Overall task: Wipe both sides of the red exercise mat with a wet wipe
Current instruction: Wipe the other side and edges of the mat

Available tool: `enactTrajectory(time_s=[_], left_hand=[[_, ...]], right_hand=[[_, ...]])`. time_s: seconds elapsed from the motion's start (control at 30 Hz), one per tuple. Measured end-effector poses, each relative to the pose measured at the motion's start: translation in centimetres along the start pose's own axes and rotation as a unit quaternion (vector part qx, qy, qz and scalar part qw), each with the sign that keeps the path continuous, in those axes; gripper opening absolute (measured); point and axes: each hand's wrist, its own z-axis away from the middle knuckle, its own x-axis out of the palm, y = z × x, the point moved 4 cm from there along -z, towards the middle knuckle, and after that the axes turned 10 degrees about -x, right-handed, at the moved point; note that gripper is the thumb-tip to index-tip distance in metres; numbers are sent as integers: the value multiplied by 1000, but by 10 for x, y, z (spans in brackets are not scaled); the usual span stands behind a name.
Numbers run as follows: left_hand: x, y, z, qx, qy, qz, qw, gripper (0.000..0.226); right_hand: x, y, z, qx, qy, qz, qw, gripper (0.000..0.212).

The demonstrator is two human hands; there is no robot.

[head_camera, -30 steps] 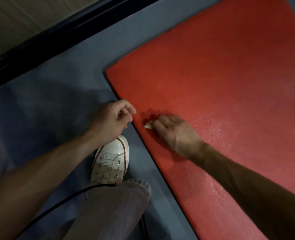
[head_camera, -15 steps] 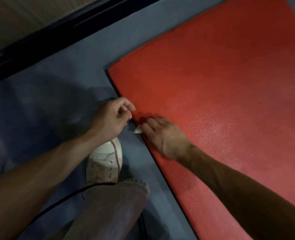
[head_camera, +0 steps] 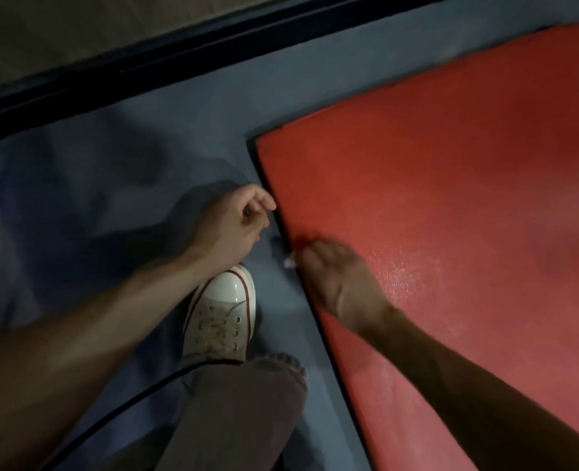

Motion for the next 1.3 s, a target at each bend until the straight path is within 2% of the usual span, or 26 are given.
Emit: enactTrajectory(time_s=[0.1, 0.23, 0.4, 0.53, 0.77, 0.97, 1.0, 1.07, 1.17, 1.23, 1.3], left_hand=[[-7, -5, -2, -12, 7, 34, 999, 24], [-16, -7, -3, -28, 17, 76, 997, 26], [-22, -8, -9, -83, 19, 158, 984, 21], [-27, -11, -11, -83, 19, 157, 984, 18], [-38, -28, -19, -92, 43, 147, 984, 26], [-49, -33, -28, -90, 56, 113, 988, 22], [-51, -35, -28, -88, 59, 112, 988, 23], [-54, -37, -30, -84, 66, 109, 988, 27], [-55, -38, -31, -91, 76, 106, 987, 31], [-54, -39, -31, -97, 87, 110, 985, 33], [-51, -37, -32, -99, 83, 106, 986, 33]], right_hand=[[6, -20, 26, -100, -118, 48, 987, 27], [-5, -22, 41, -124, -247, 77, 958, 39], [-17, -27, 25, -109, -295, 78, 946, 39], [-15, -27, 25, -131, -302, 85, 940, 36], [-6, -16, 4, -144, -275, 101, 945, 36], [-5, 25, -106, -128, -120, 132, 976, 46], [-6, 35, -129, -116, -90, 145, 978, 46], [-16, 48, -170, -75, -35, 177, 981, 32], [-23, 54, -194, -21, 9, 195, 980, 38], [-13, 43, -174, -67, 13, 175, 982, 37], [4, 26, -136, -163, -22, 155, 974, 33]])
